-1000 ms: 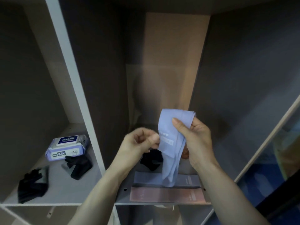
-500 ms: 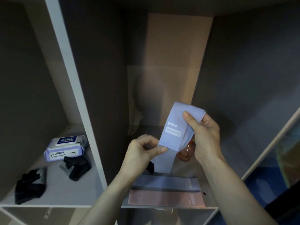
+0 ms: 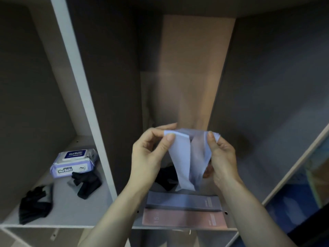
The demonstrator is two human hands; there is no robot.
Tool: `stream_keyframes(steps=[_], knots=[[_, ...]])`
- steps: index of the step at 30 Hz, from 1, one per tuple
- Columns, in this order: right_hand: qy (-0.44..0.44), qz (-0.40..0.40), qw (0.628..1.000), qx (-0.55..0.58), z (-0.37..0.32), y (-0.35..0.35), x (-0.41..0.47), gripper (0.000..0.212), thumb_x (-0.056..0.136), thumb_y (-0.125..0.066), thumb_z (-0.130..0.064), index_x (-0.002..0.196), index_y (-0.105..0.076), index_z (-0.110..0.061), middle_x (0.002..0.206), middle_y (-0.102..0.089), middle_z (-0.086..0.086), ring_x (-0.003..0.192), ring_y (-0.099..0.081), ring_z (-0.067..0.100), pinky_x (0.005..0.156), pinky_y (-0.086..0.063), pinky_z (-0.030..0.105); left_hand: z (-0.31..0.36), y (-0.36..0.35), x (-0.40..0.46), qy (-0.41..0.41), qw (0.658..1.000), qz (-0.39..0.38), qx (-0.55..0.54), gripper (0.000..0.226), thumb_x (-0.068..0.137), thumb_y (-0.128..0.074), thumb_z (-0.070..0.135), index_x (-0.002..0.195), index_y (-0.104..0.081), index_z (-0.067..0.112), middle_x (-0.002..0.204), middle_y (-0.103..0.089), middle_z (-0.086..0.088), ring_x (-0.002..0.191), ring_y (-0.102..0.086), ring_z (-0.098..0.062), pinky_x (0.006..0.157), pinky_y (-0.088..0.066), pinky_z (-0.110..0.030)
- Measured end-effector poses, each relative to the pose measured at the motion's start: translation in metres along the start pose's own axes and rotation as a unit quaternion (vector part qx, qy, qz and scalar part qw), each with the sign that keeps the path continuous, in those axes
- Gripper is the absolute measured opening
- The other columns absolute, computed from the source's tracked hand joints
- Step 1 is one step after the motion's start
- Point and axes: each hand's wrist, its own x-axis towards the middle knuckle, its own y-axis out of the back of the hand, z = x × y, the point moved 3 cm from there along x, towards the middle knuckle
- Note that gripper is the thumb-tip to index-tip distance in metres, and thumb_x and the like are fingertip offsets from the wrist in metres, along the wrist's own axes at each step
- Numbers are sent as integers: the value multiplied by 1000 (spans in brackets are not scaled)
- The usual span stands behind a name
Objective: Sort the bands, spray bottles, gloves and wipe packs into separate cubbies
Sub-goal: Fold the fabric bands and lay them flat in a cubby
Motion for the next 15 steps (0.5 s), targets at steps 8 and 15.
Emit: stream_keyframes(steps=[8,15], knots=[[75,-63,995,-11,-8,6,-12,16,94,-55,-8,105,-65,-12,70,-67,-9,61,-58,7,51,-43,18,0,8,11,59,996,67,8,16,77,-76,13,80,-60,7,69,-56,-8,69,-52,-22,66,-46,-31],[124,-104,987,-7,-22,0,-19,23,95,-49,-2,111,-61,-12,86,-75,-6,74,-68,6,62,-51,17,0,16,17,84,991,103,-12,31,79,-70,1,106,-63,16,58,-59,5,67,-61,-12,73,-54,-21]])
